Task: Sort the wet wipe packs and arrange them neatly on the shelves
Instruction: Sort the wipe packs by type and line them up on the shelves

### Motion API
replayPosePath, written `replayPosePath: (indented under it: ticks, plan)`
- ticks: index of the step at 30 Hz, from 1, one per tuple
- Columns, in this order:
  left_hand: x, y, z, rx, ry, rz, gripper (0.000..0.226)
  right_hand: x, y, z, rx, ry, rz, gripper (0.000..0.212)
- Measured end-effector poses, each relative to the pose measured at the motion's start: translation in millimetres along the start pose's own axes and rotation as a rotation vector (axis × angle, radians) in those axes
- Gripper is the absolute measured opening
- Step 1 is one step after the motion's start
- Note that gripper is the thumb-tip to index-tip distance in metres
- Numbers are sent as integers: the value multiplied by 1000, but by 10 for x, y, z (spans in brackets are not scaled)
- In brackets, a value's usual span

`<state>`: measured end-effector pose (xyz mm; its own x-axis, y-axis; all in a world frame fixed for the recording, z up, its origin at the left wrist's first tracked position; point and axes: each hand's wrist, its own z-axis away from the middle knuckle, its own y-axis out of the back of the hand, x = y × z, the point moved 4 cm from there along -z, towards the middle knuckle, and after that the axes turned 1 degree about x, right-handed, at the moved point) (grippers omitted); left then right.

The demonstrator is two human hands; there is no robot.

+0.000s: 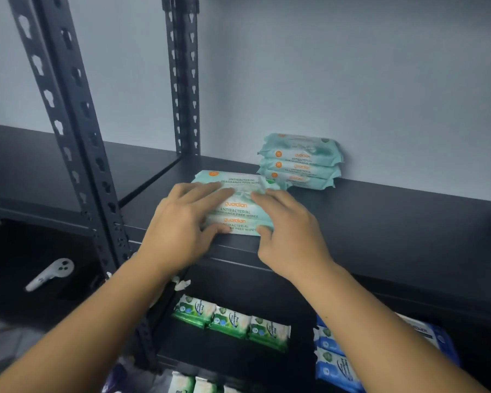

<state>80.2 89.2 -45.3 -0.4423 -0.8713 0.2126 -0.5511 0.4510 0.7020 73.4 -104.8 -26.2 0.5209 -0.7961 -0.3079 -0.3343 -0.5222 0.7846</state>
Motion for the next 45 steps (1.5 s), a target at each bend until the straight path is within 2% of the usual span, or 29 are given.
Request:
replayPosePath:
  ticks: [9, 13, 17, 25, 32, 39, 45]
  plan:
    - [-871, 14, -342, -5, 169, -65, 65, -129, -612, -794, -66, 114, 9, 63]
    - [-1085, -103, -649, -34, 231, -67, 65, -68, -775, -1157, -78, 97, 186, 62]
    - [-1271, -307, -952, -77, 263, -46, 67, 7, -829, -1428, 5, 104, 409, 53]
    - [-1310, -643, -1417, -212, 176, -100, 68, 391, -891, -1709, 40, 84, 514, 46]
    - [-1326, -888, -1643, -201, 66, -121, 67, 510, -934, -1870, 28, 37, 609, 42]
    - [-1315, -941, -1602, -124, -102, -241, 61, 501, -966, -1863, 74, 19, 623, 55]
    - [-1198, -741, -1407, -87, -5, -280, 59, 589, -855, -1666, 135, 23, 561, 60]
